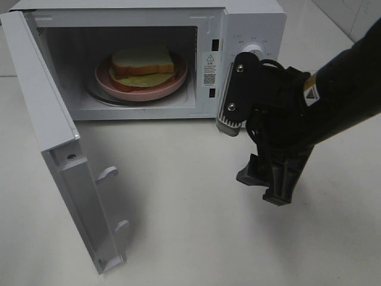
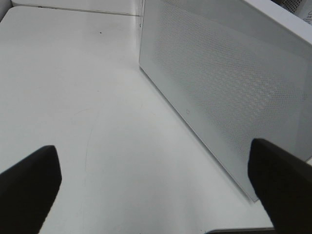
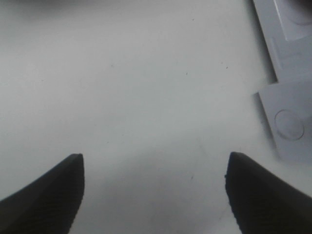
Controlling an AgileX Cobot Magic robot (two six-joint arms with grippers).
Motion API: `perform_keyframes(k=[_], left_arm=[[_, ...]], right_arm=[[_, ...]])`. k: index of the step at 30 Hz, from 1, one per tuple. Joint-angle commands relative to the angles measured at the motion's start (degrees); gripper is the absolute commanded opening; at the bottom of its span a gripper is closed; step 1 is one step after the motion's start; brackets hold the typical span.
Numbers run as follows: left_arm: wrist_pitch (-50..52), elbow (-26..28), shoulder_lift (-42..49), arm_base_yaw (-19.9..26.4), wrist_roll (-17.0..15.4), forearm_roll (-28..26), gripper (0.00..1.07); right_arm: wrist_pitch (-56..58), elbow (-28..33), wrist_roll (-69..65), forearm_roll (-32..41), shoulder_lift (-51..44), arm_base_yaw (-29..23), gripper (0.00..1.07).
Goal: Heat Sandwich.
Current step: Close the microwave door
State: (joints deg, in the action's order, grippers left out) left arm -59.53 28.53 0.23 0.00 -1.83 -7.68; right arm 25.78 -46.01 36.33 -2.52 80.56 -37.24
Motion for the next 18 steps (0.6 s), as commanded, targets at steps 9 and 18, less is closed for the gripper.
perform_keyframes(k=[9, 18], left_arm=[[0.9, -0.2, 1.5, -0.2, -0.2, 0.2, 0.99], [0.9, -0.2, 1.5, -0.2, -0.2, 0.2, 0.99]], right_arm=[[10.2, 2.2, -21.1, 0.2, -10.3, -0.2, 0.76], [19.4, 2.2, -26.2, 0.2, -16.5, -0.2, 0.76]])
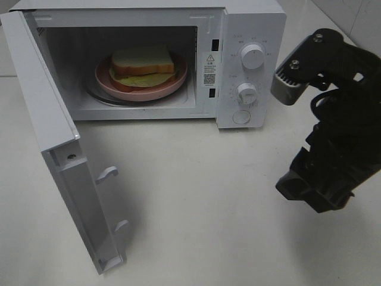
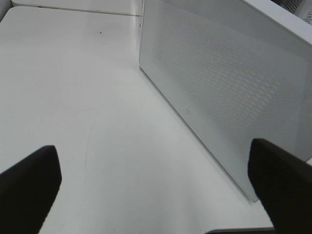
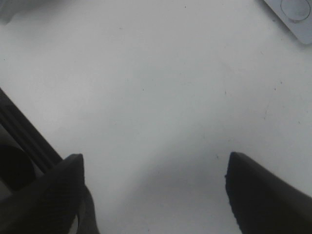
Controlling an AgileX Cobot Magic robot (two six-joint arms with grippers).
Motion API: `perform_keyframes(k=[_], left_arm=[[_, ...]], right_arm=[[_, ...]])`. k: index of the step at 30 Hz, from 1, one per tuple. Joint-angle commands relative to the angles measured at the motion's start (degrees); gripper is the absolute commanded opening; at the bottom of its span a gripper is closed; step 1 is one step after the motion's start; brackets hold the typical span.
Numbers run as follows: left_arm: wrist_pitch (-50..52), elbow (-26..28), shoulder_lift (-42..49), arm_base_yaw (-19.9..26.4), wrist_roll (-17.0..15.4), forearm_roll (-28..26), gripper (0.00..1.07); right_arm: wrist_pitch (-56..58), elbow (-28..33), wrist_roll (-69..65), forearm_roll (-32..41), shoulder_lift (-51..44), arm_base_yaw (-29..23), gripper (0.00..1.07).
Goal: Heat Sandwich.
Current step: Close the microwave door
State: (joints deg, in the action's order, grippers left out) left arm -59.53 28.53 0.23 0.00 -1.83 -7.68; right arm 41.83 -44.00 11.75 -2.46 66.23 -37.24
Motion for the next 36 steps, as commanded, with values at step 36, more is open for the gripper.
perform_keyframes(k=[36], left_arm=[[0.9, -0.2, 1.5, -0.2, -0.2, 0.2, 0.99]], right_arm=[[22.1, 7.1, -11.7, 0.1, -33.6, 21.7, 0.76]])
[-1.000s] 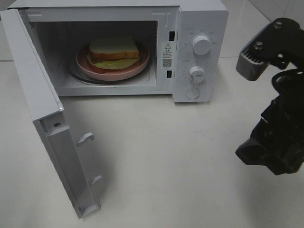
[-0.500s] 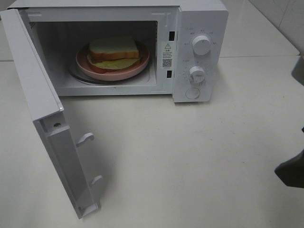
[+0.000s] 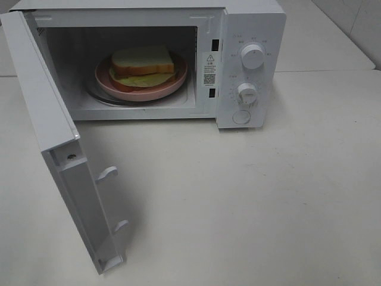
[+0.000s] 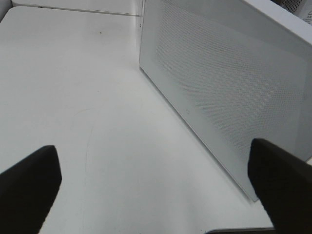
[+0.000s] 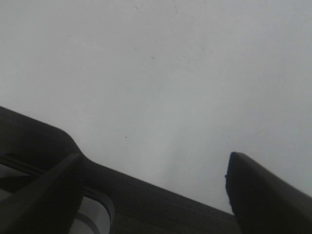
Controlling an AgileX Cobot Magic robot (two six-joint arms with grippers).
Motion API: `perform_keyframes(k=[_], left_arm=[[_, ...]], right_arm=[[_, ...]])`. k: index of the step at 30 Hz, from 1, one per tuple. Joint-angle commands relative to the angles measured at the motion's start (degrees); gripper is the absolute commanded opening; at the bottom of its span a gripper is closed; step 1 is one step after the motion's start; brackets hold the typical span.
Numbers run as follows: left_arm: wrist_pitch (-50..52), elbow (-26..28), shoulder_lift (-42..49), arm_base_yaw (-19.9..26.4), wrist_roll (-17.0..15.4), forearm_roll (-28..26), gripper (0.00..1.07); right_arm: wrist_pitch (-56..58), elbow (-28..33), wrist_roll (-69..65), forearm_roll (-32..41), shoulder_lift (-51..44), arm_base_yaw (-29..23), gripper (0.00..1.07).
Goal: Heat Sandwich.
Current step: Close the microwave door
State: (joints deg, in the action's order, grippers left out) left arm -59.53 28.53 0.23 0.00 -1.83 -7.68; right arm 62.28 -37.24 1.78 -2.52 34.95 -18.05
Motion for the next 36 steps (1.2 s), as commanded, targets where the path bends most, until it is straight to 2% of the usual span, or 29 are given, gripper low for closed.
perform_keyframes(k=[1, 10, 16, 30, 36], left_arm=[[0.9, -0.2, 1.5, -0.2, -0.2, 0.2, 0.99], [0.9, -0.2, 1.5, -0.2, -0.2, 0.2, 0.99], [0.9, -0.2, 1.5, -0.2, -0.2, 0.2, 0.99], [0.9, -0.2, 1.5, -0.2, -0.2, 0.2, 0.99], [0.9, -0.2, 1.4, -0.2, -0.2, 0.1, 0.99]], right_arm=[[1.8, 0.8, -1.8, 0.1, -4.1, 4.4, 0.76], [1.5, 5.9, -4.4, 0.0, -12.0, 10.5, 0.76], [-2.9, 8.3, -4.8, 0.5, -19.0, 13.9, 0.76], [-2.9, 8.3, -4.4, 0.7, -35.2, 19.0, 0.76], [-2.9, 8.3, -4.3, 0.7, -36.7, 19.4, 0.76]])
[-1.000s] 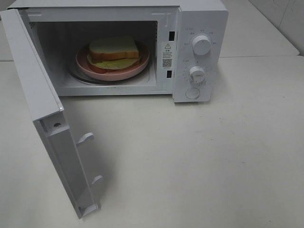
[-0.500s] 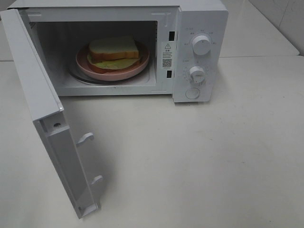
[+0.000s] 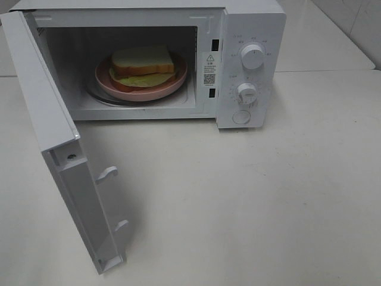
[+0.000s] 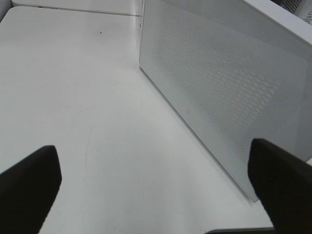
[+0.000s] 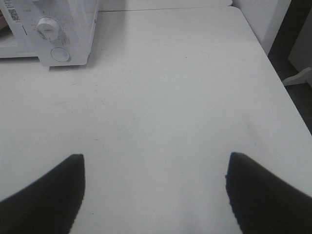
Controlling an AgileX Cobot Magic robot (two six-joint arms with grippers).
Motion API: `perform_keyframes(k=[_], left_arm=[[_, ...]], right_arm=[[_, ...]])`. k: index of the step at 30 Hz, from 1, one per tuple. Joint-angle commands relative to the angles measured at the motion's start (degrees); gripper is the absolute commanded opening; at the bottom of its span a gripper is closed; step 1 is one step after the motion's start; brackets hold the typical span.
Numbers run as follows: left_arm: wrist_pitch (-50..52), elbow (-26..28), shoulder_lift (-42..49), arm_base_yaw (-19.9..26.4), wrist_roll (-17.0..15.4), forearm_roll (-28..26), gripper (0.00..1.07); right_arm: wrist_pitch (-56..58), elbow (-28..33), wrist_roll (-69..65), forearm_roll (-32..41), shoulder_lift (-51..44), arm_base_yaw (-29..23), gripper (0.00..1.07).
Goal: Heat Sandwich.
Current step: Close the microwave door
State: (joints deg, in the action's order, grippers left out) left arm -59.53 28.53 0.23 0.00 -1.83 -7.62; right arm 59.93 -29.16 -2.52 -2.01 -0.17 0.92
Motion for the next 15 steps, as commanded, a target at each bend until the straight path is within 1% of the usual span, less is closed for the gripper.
perform_keyframes(k=[1, 15], left_arm=[[0.9, -0.2, 1.4, -0.2, -0.2, 0.1, 0.99], [0.9, -0.2, 1.3, -0.2, -0.2, 0.1, 0.99]], right_arm=[[-0.5, 0.2, 0.0, 0.3, -1.6, 0.4, 0.76], [-0.5, 0.2, 0.1, 0.3, -1.6, 0.4, 0.76]])
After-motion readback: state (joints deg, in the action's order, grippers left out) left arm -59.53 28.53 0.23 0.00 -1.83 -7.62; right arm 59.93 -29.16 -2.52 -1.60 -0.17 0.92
